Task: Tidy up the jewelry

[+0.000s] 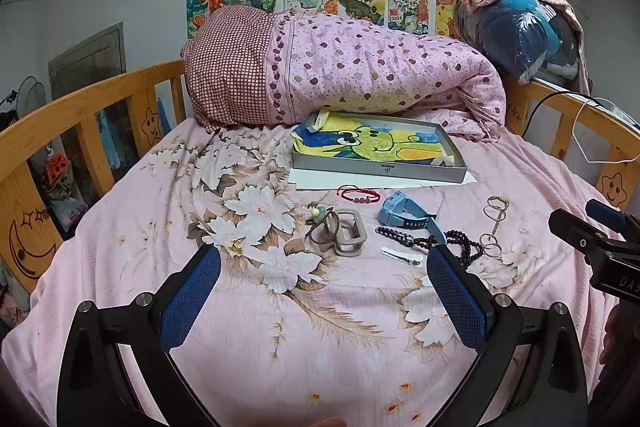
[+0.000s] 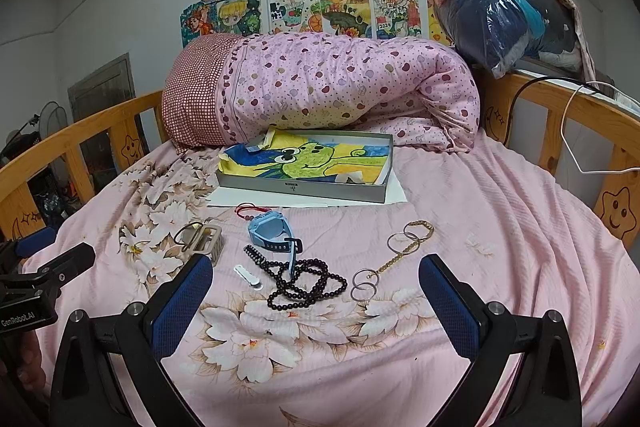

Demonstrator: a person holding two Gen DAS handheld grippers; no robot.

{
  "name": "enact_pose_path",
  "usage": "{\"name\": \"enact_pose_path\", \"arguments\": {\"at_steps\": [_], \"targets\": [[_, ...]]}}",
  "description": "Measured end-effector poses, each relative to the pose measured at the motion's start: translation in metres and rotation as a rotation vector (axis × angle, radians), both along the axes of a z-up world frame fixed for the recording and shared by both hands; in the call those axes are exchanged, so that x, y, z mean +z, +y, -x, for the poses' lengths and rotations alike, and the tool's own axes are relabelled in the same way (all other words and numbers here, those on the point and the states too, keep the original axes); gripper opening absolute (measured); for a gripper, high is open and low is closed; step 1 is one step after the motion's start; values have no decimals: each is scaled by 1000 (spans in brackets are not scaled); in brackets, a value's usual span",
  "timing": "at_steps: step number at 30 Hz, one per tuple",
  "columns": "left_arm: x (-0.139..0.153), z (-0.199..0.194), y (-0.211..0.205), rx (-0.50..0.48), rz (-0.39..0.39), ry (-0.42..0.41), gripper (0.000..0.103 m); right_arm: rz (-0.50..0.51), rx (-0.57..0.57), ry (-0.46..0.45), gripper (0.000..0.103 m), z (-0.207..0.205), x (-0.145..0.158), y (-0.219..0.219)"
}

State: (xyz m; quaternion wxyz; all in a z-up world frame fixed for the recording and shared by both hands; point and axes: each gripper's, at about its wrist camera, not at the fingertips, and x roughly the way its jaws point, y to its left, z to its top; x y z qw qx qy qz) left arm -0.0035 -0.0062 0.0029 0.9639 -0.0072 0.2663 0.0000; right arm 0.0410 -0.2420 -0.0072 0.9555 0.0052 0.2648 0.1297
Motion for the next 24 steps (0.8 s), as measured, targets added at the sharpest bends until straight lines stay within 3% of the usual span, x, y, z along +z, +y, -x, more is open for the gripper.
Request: {"name": "enact_pose_path", "arguments": {"at_steps": [24], "targets": [[2, 0, 2, 2, -2, -4, 101, -3, 2, -1, 103, -2, 0, -1]]}}
